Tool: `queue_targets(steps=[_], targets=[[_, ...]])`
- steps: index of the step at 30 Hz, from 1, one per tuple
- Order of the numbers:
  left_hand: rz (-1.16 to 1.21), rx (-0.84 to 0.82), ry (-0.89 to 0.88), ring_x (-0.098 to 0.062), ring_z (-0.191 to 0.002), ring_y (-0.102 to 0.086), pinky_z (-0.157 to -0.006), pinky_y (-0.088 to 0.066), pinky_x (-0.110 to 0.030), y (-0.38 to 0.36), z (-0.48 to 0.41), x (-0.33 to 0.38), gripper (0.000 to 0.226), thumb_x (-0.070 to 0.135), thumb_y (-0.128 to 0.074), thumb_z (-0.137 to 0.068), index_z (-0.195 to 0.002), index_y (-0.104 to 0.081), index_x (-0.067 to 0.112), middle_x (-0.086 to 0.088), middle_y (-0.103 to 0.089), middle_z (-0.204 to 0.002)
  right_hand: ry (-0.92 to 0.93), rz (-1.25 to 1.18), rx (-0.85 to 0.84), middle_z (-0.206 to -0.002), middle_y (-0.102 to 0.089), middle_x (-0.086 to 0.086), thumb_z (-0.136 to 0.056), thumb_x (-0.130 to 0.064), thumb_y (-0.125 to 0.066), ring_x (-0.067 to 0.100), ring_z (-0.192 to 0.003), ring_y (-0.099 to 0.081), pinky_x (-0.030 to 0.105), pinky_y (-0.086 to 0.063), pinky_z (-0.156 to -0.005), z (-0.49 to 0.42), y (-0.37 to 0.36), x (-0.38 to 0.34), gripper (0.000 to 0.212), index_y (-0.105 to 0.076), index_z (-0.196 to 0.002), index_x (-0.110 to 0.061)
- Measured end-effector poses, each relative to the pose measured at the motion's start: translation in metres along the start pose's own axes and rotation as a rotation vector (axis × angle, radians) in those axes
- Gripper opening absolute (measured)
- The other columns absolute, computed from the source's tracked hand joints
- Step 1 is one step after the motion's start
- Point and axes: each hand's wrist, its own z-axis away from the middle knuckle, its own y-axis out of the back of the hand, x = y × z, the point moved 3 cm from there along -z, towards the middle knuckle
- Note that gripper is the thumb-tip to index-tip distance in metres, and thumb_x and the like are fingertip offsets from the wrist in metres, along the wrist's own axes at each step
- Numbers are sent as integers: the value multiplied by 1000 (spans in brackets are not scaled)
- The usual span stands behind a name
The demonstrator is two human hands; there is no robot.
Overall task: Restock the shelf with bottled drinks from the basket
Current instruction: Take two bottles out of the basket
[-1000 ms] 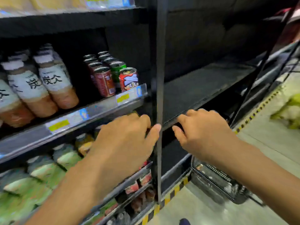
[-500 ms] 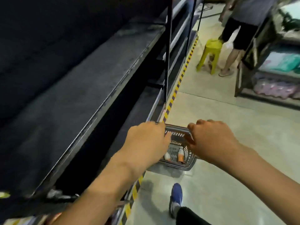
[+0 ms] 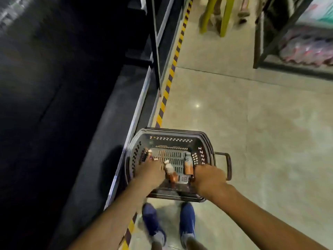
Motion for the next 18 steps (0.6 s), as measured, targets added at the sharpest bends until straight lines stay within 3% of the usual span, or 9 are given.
queue_targets(steps=[3,6,9,11,14,16,18], targets=[[-129,-59,47,-31,-119,-57,-97,-45,-45,-72,-97,-28,56,30,-49,-97,-150,-33,23,-13,-58,-133,-33,93,-43,-125,-63,4,-89,-33,-63,26,-116,-59,37,-46,-90,-108,-72,-9,41,-58,-127,-21],[-118,-113,100,-32,-111,-61,-90,-52,-43,-154,-192,-58,60,27,-50,-97,-151,-27,18,-13,-60,-128,-46,168,-127,-125,-61,3,-88,-31,-65,26,-116,-57,37,-43,-85,-210,-157,-23,43,-58,-128,-20],[41,-140,156,-30,-106,-62,-90,-52,-42,-233,-282,-81,57,28,-53,-93,-147,-35,19,-11,-61,-125,-40,186,-169,-131,-59,6,-88,-27,-66,29,-122,-53,44,-45,-97,-304,-238,-37,48,-56,-134,-18],[214,-136,227,-26,-100,-62,-86,-52,-38,-281,-338,-95,44,30,-57,-92,-134,-51,17,-9,-62,-119,-65,76,-198,-143,-49,11,-88,-30,-67,32,-132,-46,49,-40,-108,-364,-289,-44,68,-39,-147,-14],[458,-148,369,-23,-100,-58,-80,-48,-32,-340,-402,-109,46,34,-64,-93,-132,-52,13,-10,-60,-123,-219,-405,-261,-162,-23,13,-89,-49,-63,38,-145,-29,54,-33,-115,-432,-357,-48,95,-6,-159,-20],[551,-143,401,-29,-115,-58,-84,-47,-33,-371,-437,-112,60,37,-72,-86,-136,-50,12,-12,-57,-132,-316,-610,-259,-165,-15,13,-89,-55,-60,39,-148,-24,55,-30,-116,-467,-397,-53,100,4,-159,-22],[537,-108,407,-28,-112,-60,-74,-44,-31,-395,-464,-115,63,41,-79,-77,-131,-53,18,-9,-60,-127,-360,-602,-188,-161,-22,16,-88,-58,-61,37,-145,-29,50,-30,-115,-488,-425,-60,102,0,-158,-17]])
